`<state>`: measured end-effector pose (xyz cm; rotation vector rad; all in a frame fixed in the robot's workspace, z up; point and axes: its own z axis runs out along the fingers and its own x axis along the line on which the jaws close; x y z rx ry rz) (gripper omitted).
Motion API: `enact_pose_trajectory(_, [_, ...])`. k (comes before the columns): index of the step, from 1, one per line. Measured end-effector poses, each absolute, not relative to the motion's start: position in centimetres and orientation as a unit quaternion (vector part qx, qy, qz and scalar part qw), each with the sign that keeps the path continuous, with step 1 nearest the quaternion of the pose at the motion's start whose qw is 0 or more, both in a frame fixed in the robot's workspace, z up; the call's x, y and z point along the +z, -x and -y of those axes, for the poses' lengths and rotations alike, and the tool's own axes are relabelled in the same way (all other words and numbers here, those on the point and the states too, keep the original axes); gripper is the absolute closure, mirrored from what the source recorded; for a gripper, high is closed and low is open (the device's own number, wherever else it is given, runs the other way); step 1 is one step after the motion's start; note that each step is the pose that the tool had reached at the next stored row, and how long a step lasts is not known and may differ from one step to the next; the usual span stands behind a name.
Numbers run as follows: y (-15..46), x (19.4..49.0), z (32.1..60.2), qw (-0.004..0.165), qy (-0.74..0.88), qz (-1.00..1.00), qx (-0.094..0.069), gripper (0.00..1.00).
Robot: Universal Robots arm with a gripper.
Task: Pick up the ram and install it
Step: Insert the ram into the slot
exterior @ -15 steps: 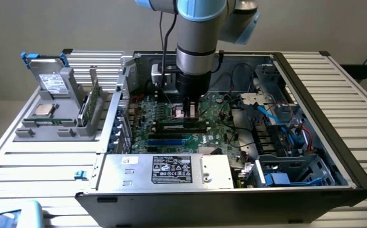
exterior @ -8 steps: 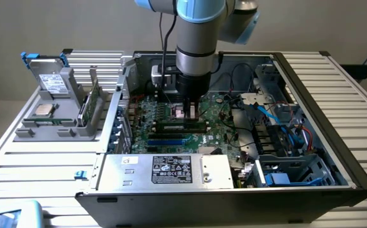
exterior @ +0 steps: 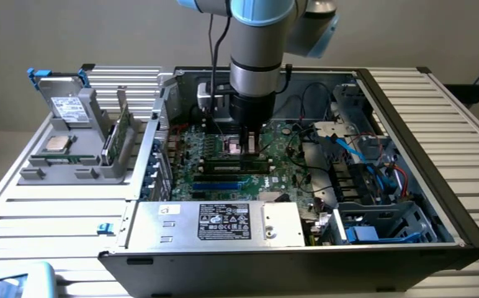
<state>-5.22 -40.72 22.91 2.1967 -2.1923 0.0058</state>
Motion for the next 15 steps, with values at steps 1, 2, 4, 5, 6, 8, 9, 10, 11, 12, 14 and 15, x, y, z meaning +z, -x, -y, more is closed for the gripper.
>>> enact_pose_trajectory(1, [5.2, 23.0, 40.7, 0.019, -0.708, 0.706, 0.002, 0.77])
enact_pose_trajectory(2, [5.2, 23.1, 40.7, 0.019, -0.708, 0.706, 0.002, 0.77])
enact_pose_trajectory(4, [5.0, 23.7, 40.7, 0.019, -0.708, 0.706, 0.002, 0.77])
enact_pose_trajectory(5, [4.9, 24.1, 40.7, 0.019, -0.708, 0.706, 0.002, 0.77])
enact_pose_trajectory(6, [4.7, 24.4, 40.7, 0.019, -0.708, 0.706, 0.002, 0.77])
enact_pose_trajectory(8, [4.3, 24.9, 40.7, 0.02, -0.708, 0.706, 0.003, 0.77])
enact_pose_trajectory(9, [4.0, 25.2, 40.7, 0.02, -0.708, 0.706, 0.003, 0.77])
enact_pose_trajectory(10, [3.9, 25.5, 40.7, 0.021, -0.708, 0.706, 0.003, 0.77])
enact_pose_trajectory(11, [3.7, 25.7, 40.7, 0.021, -0.708, 0.706, 0.003, 0.77])
enact_pose_trajectory(12, [3.4, 25.9, 40.7, 0.022, -0.708, 0.706, 0.002, 0.77])
enact_pose_trajectory(14, [3.2, 25.9, 40.7, 0.023, -0.708, 0.706, 0.0, 0.77])
enact_pose_trajectory(15, [3.2, 25.9, 40.7, 0.024, -0.708, 0.706, 0.0, 0.77])
